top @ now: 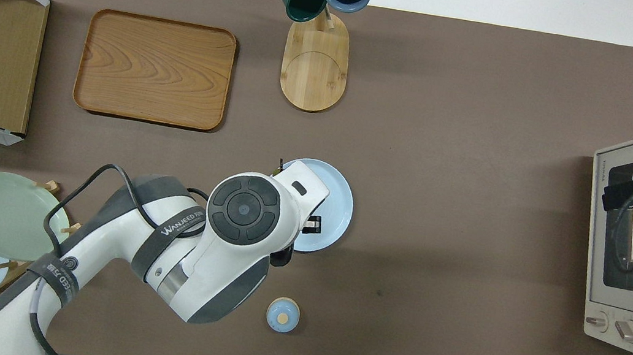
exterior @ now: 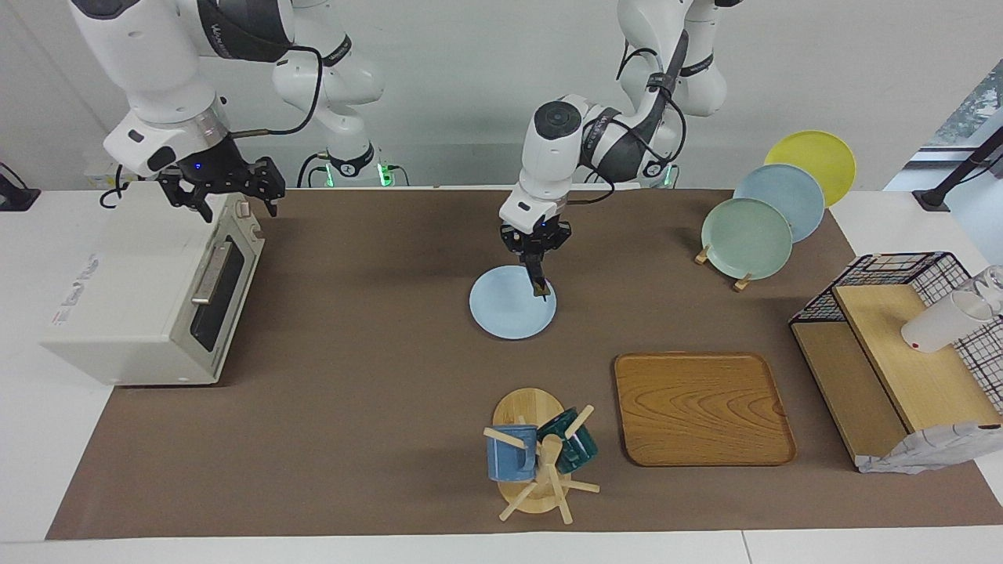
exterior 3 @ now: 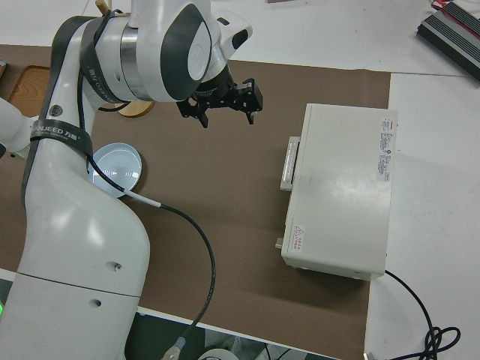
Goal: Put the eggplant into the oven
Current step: 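Lift the eggplant with the left gripper and carry it over the blue plate, then lower the eggplant onto the blue plate and open the left gripper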
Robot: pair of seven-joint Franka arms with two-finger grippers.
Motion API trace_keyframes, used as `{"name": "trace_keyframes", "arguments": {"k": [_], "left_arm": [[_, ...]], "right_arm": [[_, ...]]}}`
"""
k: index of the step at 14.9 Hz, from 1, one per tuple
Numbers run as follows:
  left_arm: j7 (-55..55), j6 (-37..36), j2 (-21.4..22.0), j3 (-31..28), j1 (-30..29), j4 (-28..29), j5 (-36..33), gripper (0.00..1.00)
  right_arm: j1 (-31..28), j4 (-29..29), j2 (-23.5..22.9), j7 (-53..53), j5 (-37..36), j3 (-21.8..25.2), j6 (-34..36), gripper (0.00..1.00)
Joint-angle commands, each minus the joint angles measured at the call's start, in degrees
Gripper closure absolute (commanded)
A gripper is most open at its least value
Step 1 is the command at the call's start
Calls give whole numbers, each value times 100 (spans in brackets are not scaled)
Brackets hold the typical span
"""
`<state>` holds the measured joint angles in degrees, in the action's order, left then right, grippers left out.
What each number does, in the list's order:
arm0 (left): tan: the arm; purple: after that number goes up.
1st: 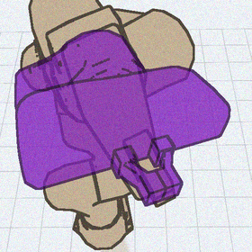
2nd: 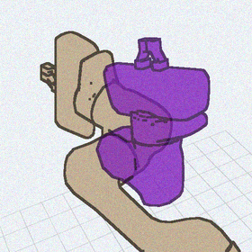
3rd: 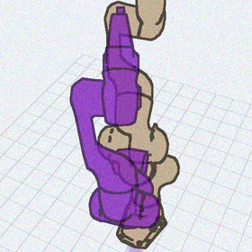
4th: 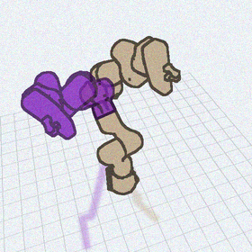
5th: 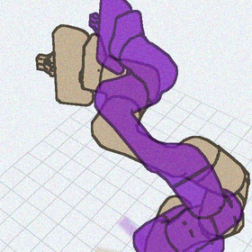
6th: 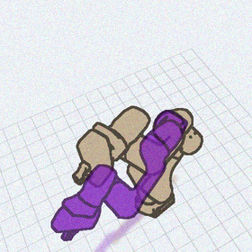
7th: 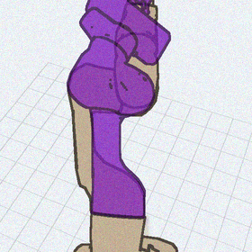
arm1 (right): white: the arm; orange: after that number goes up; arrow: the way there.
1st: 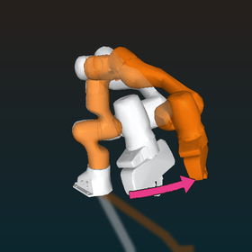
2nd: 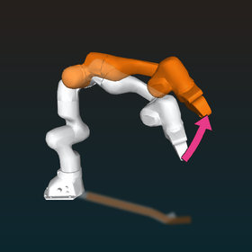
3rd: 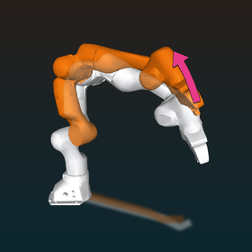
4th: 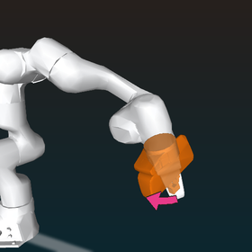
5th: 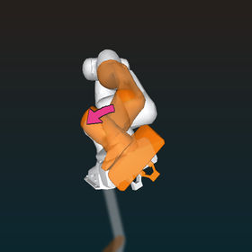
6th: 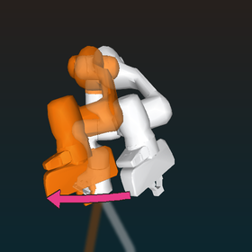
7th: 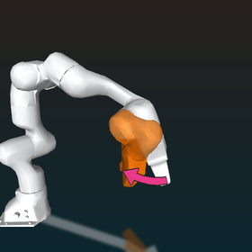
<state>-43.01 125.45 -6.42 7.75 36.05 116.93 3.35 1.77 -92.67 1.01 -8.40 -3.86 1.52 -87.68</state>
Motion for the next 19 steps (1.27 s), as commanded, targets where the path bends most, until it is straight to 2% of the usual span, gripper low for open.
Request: {"name": "trace_keyframes", "arguments": {"k": [1, 5, 6, 7, 8, 11, 12, 15, 16, 18, 19], "left_arm": [[-68, 593, -323, -107, 113, 41, 70, 100], [-164, 891, -824, -116, 174, -285, 69, 100], [-182, 1067, -947, -124, 183, -285, 69, 100], [-182, 1156, -1035, -125, 183, -320, 61, 100], [-182, 1157, -1054, -125, 174, -338, 52, 100], [-173, 1192, -1071, -125, 165, -355, 52, 100], [-147, 1235, -1080, -125, 148, -364, 43, 100], [-147, 1403, -1168, -125, 148, -364, 17, 100], [-138, 1403, -1168, -125, 148, -364, 17, 100], [-103, 1385, -1168, -125, 122, -355, 8, 100], [-77, 1368, -1168, -125, 121, -355, 8, 87]], "right_arm": [[-54, 65, -13, 32, 131, -20, 120, 0], [-54, -92, 39, 41, 131, -29, -72, 0], [-54, -215, 66, -3, 131, -20, -334, 9], [-63, -329, 118, -21, 131, -20, -441, 58], [-63, -348, 136, -91, 131, -29, -390, 100], [-133, -487, 189, -127, 122, -3, -433, 100], [-211, -750, 302, -74, 96, 6, -556, 100], [-510, -1891, 733, 40, 34, 15, -1511, 100], [-685, -2121, 812, 67, 34, 15, -1741, 100], [-687, -2255, 875, 312, -36, 15, -1735, 100], [-678, -2342, 857, 365, -62, 15, -1882, 100]]}}
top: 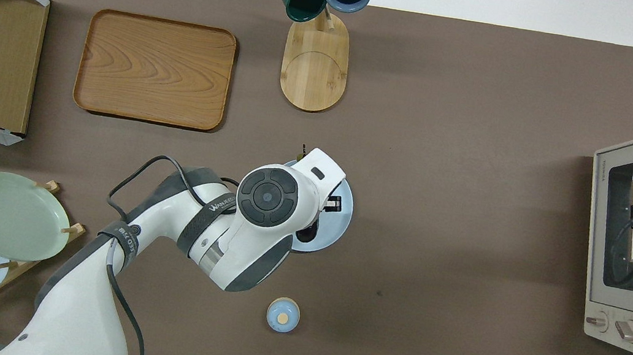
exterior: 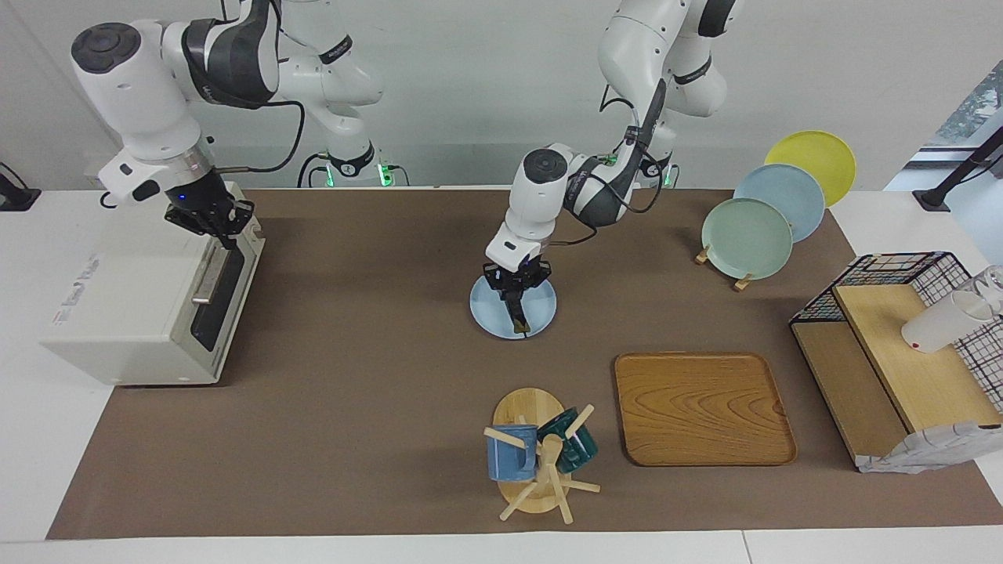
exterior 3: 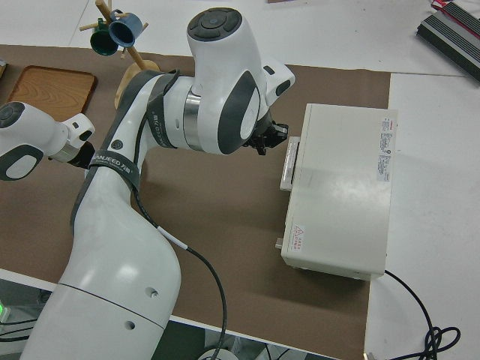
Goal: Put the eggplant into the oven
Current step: 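Lower the eggplant onto the blue plate and open the left gripper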
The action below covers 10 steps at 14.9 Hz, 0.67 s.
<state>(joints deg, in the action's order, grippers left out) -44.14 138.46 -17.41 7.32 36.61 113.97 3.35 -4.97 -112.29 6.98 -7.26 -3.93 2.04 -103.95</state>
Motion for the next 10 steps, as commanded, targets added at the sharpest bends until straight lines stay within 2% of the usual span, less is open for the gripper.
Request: {"name": "trace_keyframes", "arguments": {"k": [1, 2, 6, 10], "left_arm": [[37, 33, -70, -90, 74, -59, 8, 38], [37, 15, -61, -99, 83, -59, 8, 0], [80, -317, 105, -248, 30, -198, -1, 0], [353, -1546, 229, -477, -136, -953, -1, 0]], "right_arm": [[-56, -399, 208, 243, -64, -46, -492, 100], [-65, -443, 164, 243, -73, -37, -634, 100], [-153, -461, -29, 217, -143, -37, -766, 100], [-162, -461, -117, 173, -353, -37, -819, 100]]}}
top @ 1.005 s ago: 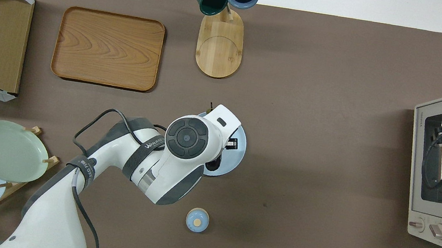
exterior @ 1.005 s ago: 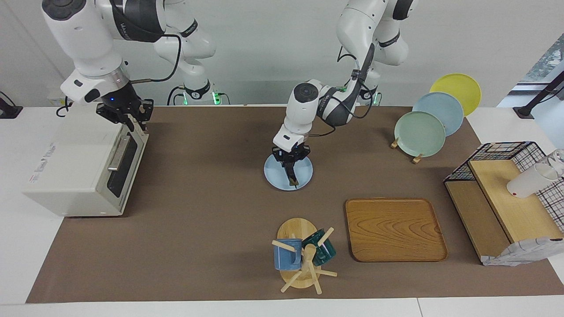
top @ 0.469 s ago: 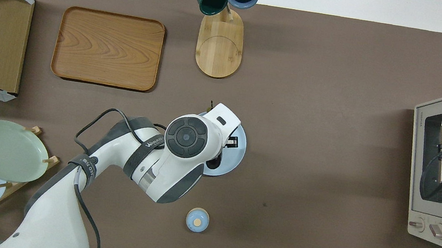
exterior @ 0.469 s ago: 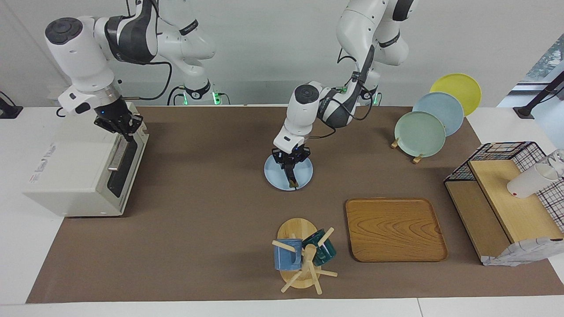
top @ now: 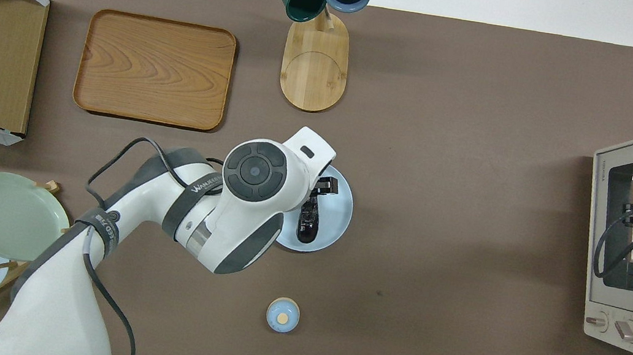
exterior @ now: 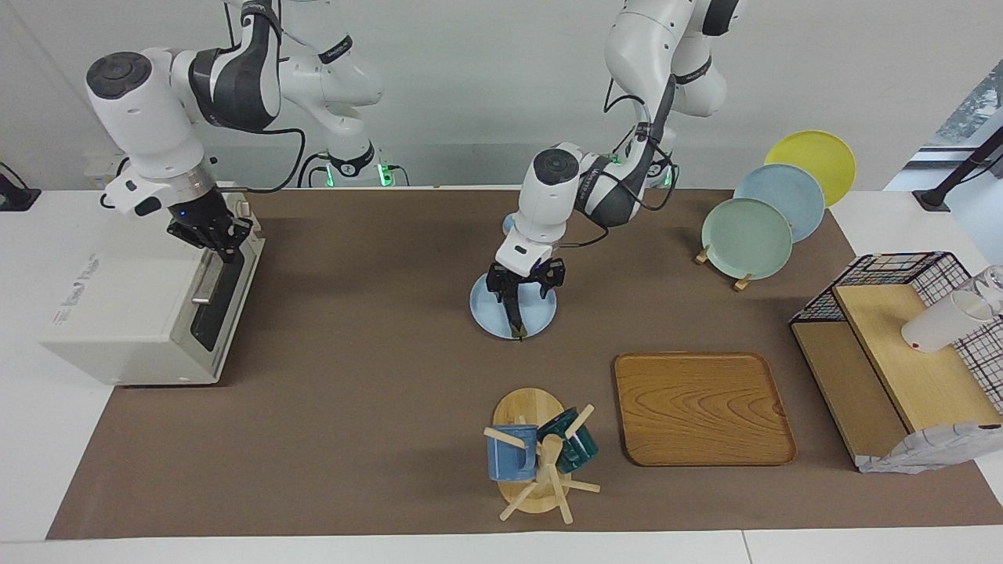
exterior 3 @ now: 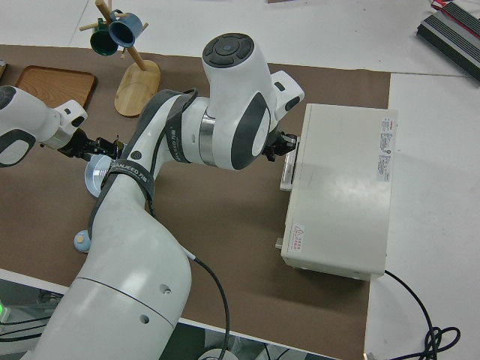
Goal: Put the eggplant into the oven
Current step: 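Lower the eggplant onto the blue plate and open the left gripper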
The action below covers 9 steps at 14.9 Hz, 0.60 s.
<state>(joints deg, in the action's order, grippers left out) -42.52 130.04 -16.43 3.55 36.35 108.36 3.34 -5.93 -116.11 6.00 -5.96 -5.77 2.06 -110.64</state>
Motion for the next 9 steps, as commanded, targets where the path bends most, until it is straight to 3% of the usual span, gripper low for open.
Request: {"name": "trace_keyframes", "arguments": {"k": [1, 9], "left_arm": [[218, -1083, 132, -100, -258, -656, 0, 0], [1736, -2176, 413, -108, -1576, -1493, 9, 0]], "right_arm": [[-67, -79, -37, -71, -257, -39, -203, 100], [-242, -298, -117, -415, -460, -39, -450, 100]]}}
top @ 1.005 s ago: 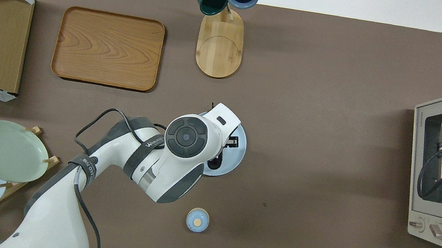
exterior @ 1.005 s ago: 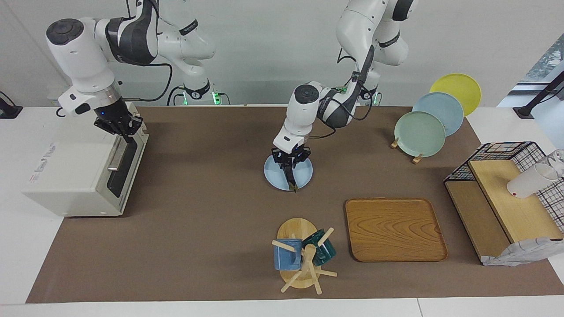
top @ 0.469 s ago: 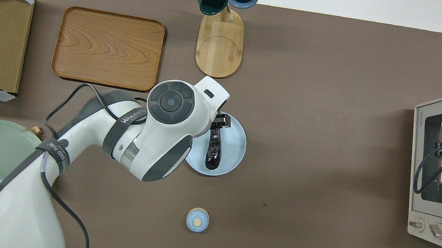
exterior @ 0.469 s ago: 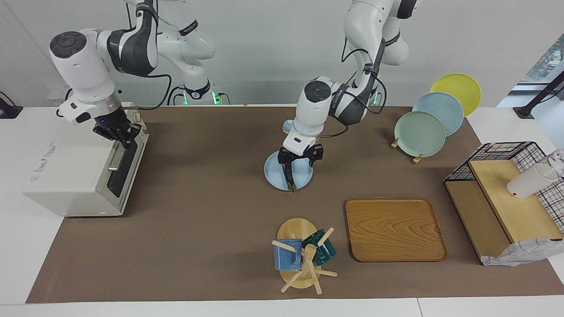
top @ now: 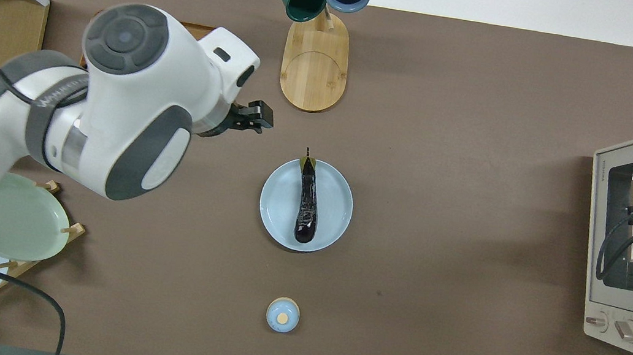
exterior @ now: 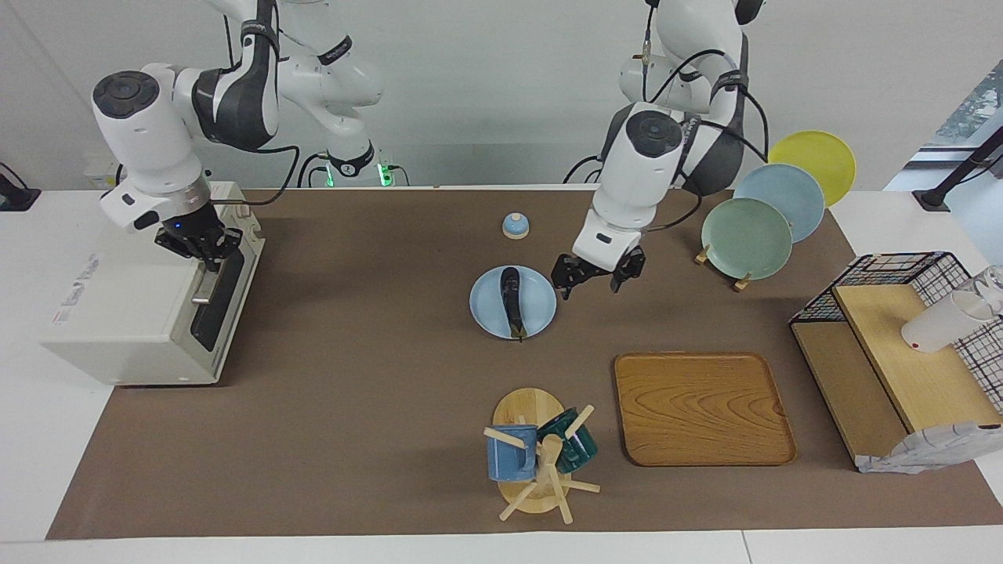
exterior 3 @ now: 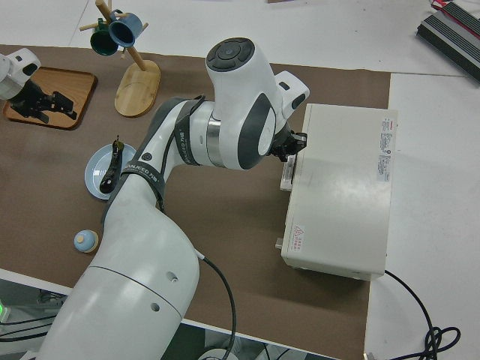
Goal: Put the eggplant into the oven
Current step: 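Withdraw the left gripper to rest while the right gripper reaches the oven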
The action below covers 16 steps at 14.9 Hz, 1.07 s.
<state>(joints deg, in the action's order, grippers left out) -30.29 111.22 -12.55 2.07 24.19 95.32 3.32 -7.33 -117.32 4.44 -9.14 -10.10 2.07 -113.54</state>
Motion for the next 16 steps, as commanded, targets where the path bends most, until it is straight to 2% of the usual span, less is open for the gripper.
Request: {"name": "trace_keyframes", "arguments": {"k": [1, 5, 9, 13, 14, 16], "left_arm": [[802, -329, 77, 39, -545, -215, 11, 0], [1797, -478, 270, 22, -1091, -189, 11, 0], [1922, -574, 464, 22, -1285, -101, 11, 0], [1930, -715, 640, 22, -1513, -101, 2, 0], [1991, -785, 701, 22, -1566, -101, 2, 0], [2263, -1039, 833, 13, -1689, -101, -7, 0]], "right_arm": [[-102, -212, 48, -79, -27, -40, -151, 100], [38, -291, 31, 104, 43, -66, -300, 100], [609, -336, -153, 684, 61, -66, -589, 100], [811, -380, -487, 897, 403, -75, -1072, 100], [891, -336, -497, 905, 403, -75, -1004, 100], [909, 118, -497, 906, 438, -84, -243, 100]]}}
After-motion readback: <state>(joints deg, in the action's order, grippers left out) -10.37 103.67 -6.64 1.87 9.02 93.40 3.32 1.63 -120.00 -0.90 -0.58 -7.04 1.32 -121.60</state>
